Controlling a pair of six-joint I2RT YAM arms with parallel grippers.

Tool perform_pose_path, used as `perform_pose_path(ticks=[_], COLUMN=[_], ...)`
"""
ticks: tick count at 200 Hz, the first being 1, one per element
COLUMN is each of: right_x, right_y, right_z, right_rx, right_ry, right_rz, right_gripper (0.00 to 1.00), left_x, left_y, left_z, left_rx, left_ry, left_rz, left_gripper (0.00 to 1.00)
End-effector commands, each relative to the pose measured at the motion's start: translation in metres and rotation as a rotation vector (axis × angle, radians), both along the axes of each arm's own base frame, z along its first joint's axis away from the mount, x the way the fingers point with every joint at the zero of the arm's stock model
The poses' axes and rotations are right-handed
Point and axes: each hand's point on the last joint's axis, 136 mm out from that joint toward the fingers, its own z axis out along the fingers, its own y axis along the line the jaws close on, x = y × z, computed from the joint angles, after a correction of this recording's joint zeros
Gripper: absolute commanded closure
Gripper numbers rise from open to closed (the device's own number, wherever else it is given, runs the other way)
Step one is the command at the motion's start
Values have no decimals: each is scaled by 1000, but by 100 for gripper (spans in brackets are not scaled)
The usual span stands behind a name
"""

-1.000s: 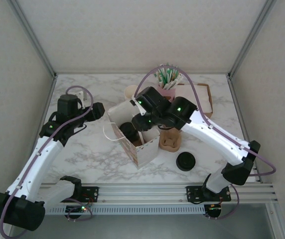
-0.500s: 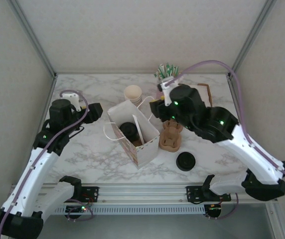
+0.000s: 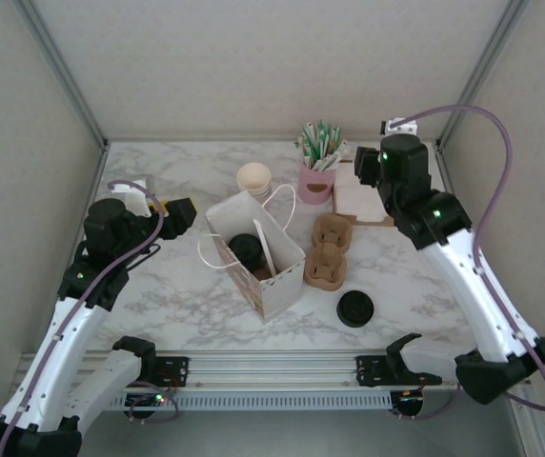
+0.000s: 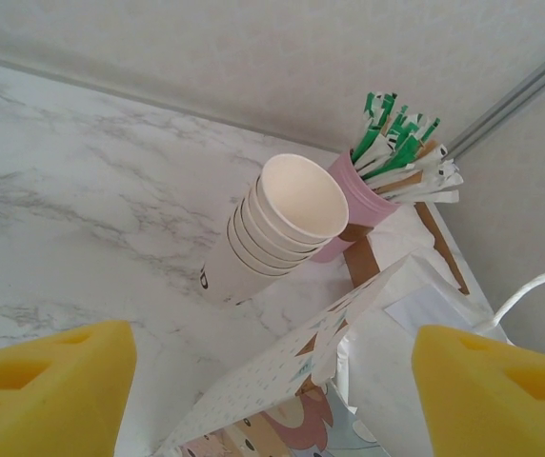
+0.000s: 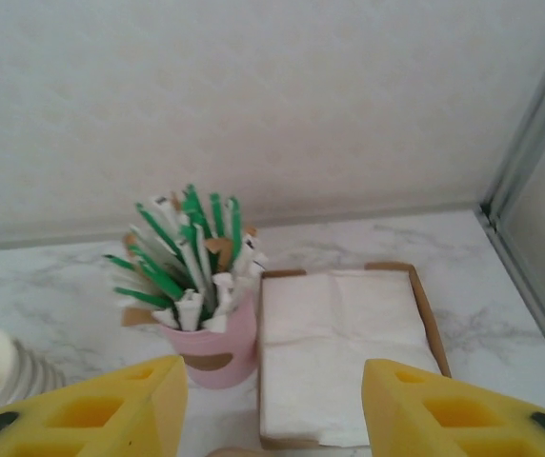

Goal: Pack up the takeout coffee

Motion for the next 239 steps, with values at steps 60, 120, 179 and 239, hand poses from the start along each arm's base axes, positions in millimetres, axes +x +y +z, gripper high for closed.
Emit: perform_pose_path(ticks=[60, 120, 179, 239], right_x=[95, 131, 147, 152], right_y=[-40, -58, -66, -69], right_z=[-125, -207, -256, -292], right_rx=[227, 244, 139, 79], right_ry=[331, 533, 636, 714], right_rz=[-70, -137, -157, -148], right_gripper=[45, 33, 31, 29], left_x=[-2, -2, 0, 0], left_y=[-11, -11, -12, -11], left_z=[4, 2, -2, -3], left_rx=[-24, -16, -4, 3], left_ry=[4, 7, 24, 30], left_rz=[-45, -43, -44, -44], left_gripper=[24, 24, 24, 24])
